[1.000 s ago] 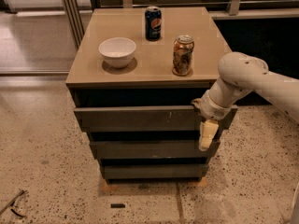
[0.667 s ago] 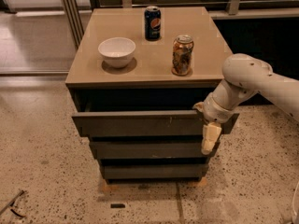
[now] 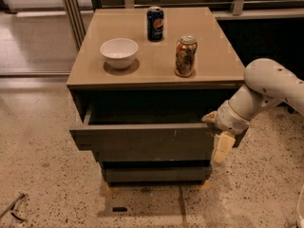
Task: Open top drawer
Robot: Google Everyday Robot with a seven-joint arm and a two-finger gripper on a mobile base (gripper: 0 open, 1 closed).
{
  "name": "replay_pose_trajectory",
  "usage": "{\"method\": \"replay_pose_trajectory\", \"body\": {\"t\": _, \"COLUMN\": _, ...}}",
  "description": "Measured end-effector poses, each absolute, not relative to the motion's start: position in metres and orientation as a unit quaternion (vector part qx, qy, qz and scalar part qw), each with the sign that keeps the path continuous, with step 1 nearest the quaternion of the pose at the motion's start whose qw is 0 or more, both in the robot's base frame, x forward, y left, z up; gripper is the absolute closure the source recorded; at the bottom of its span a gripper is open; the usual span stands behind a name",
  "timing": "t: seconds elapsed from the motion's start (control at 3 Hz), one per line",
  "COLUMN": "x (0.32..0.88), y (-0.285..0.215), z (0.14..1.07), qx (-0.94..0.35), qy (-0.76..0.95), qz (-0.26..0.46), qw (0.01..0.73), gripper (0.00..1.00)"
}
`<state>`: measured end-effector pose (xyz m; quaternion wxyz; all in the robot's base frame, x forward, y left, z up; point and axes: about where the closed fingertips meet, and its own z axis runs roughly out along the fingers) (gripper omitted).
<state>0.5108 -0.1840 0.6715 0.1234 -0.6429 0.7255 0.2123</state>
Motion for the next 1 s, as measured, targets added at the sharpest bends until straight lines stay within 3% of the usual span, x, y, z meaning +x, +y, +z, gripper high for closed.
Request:
{"method": "replay_pose_trajectory", "body": {"t": 0.67, "x": 0.459, "y": -0.189, "z": 0.683, "qx": -0.587, "qy": 0.754, "qz": 0.268, "qw": 0.123, "gripper": 0.0}}
{"method": "replay_pose_trajectory", "body": {"t": 1.0, "x": 0.459, "y": -0.189, "z": 0.683, "qx": -0.587, "qy": 0.754, "qz": 0.268, "qw": 0.123, "gripper": 0.0}}
